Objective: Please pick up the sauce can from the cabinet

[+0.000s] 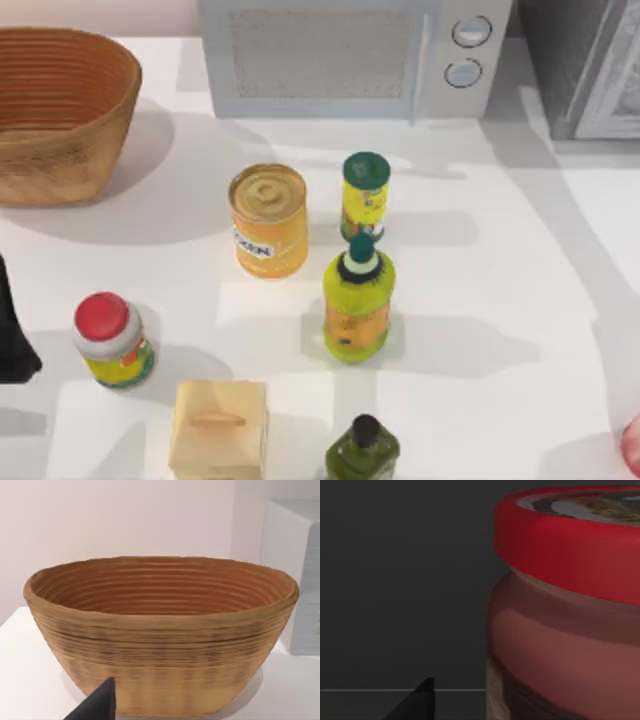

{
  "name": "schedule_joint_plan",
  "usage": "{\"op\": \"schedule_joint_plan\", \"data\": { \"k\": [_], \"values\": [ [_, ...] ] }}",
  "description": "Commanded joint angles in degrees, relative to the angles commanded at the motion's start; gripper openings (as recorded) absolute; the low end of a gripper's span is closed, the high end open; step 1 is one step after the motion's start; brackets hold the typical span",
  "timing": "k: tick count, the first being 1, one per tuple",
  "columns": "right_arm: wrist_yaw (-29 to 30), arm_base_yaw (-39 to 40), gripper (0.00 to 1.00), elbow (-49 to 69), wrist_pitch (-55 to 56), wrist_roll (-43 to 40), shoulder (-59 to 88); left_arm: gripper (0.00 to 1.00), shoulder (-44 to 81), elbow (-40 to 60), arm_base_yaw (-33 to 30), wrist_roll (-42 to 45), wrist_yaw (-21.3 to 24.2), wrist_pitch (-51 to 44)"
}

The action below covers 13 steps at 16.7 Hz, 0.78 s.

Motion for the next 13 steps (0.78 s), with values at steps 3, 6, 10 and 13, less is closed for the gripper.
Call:
{"op": "schedule_joint_plan", "data": {
  "k": [3,6,10,13],
  "values": [
    [-0.4,-0.5,1.0,1.6,-0.1,0.0,1.5,1.0,0.0,0.0,0.0,0.0,0.0,0.0],
    [-0.4,-0.5,0.92,1.6,-0.1,0.0,1.5,1.0,0.0,0.0,0.0,0.0,0.0,0.0],
    [-0.4,-0.5,0.62,1.6,-0.1,0.0,1.5,1.0,0.0,0.0,0.0,0.0,0.0,0.0],
    [-0.4,-0.5,0.4,1.6,-0.1,0.0,1.5,1.0,0.0,0.0,0.0,0.0,0.0,0.0]
  ]
}}
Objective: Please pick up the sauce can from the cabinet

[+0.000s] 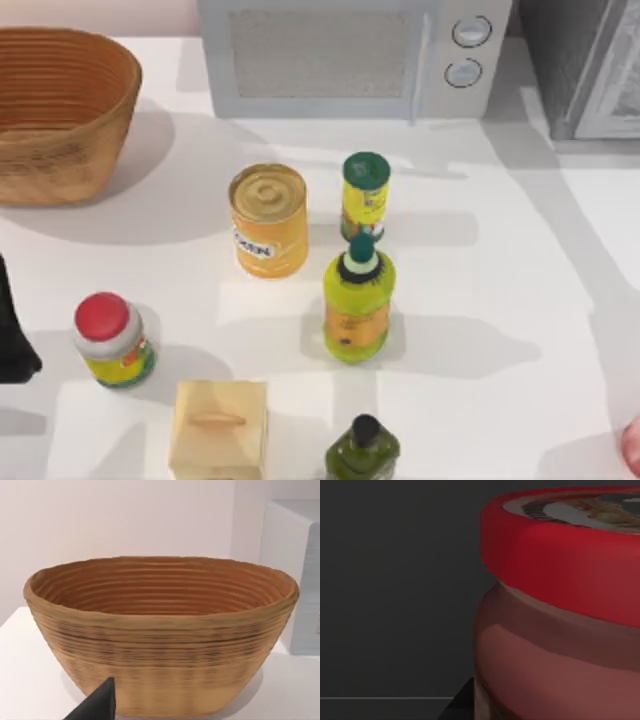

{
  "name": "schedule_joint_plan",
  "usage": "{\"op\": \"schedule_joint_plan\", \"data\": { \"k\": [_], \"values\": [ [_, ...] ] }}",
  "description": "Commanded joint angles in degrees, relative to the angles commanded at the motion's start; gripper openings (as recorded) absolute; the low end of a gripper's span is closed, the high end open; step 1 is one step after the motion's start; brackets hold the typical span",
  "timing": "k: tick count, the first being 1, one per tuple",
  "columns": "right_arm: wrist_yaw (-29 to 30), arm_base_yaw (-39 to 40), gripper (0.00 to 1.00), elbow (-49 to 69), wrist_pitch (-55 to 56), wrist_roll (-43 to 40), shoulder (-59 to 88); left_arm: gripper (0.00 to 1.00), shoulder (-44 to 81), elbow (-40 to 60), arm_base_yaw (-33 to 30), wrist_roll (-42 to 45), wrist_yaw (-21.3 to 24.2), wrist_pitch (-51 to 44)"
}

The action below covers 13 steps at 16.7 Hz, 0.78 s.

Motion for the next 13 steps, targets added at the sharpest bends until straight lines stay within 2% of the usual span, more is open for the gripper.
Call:
{"op": "schedule_joint_plan", "data": {
  "k": [5,13],
  "values": [
    [0.0,0.0,0.02,0.0,0.0,0.0,0.0,1.0,0.0,0.0,0.0,0.0,0.0,0.0],
    [0.0,0.0,0.0,0.0,0.0,0.0,0.0,1.0,0.0,0.0,0.0,0.0,0.0,0.0]
  ]
}}
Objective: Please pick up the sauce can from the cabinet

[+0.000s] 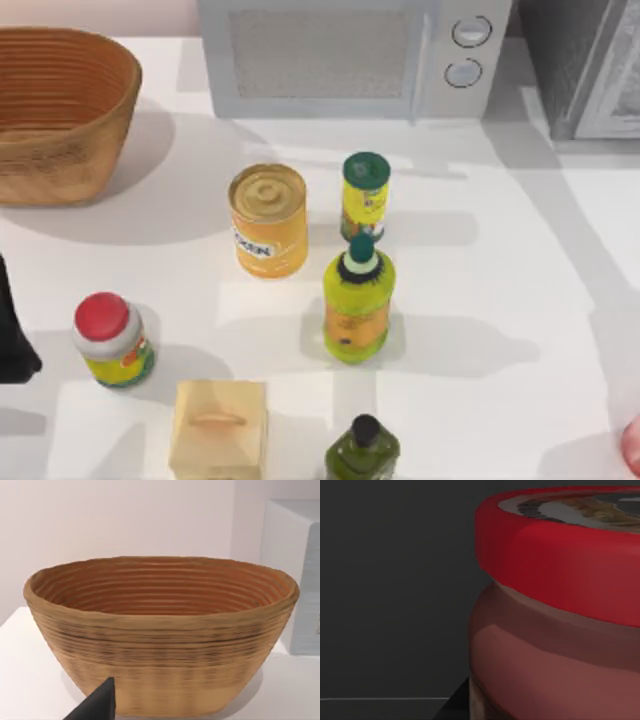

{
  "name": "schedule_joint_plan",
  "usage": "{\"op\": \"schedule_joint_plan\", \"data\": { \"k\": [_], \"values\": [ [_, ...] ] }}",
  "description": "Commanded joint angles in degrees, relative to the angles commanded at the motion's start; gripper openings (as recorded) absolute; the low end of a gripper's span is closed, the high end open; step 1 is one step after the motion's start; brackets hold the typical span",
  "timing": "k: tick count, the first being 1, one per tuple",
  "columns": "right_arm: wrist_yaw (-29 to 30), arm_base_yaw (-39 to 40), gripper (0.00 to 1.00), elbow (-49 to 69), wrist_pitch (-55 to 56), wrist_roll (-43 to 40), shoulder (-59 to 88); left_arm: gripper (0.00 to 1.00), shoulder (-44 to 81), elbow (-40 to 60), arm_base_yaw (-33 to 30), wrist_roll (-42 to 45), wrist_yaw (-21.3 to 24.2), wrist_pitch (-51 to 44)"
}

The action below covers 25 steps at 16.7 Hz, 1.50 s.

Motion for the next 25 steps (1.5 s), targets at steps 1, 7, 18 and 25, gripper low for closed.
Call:
{"op": "schedule_joint_plan", "data": {
  "k": [1,7,18,25],
  "values": [
    [0.0,0.1,0.0,0.0,0.0,0.1,0.0,1.0,0.0,0.0,0.0,0.0,0.0,0.0],
    [7.1,7.7,0.0,-0.5,-8.4,0.2,-8.9,1.0,0.0,0.0,0.0,0.0,0.0,0.0],
    [17.2,17.5,0.0,-1.4,-20.0,0.4,-21.3,1.0,0.0,0.0,0.0,0.0,0.0,0.0],
    [12.1,12.8,0.0,-18.2,-13.4,0.5,-32.9,1.0,0.0,0.0,0.0,0.0,0.0,0.0]
  ]
}}
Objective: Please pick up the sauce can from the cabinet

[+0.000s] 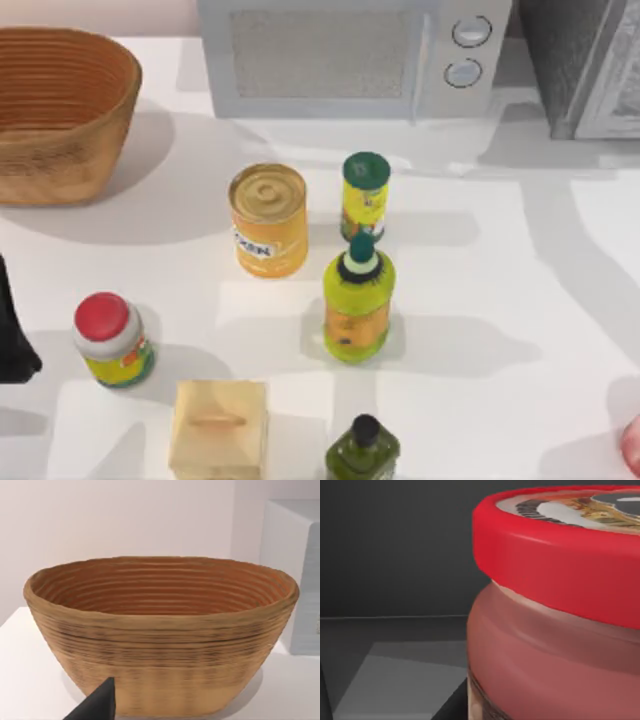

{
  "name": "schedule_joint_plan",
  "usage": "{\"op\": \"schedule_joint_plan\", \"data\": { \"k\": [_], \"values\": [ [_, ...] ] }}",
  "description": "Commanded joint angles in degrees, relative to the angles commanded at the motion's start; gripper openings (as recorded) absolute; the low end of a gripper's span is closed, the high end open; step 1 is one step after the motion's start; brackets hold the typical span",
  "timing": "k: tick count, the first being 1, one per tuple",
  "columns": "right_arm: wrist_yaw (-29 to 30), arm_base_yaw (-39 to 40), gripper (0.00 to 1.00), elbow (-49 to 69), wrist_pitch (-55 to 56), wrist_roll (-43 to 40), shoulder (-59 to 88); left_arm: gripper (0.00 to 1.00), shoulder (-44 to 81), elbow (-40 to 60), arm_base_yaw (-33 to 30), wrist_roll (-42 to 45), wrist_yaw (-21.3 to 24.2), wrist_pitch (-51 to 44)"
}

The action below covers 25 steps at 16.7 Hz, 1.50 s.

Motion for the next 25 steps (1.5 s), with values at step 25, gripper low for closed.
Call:
{"op": "schedule_joint_plan", "data": {
  "k": [25],
  "values": [
    [-31.1,-30.2,0.0,-105.4,36.5,-1.8,-68.0,1.0,0.0,0.0,0.0,0.0,0.0,0.0]
  ]
}}
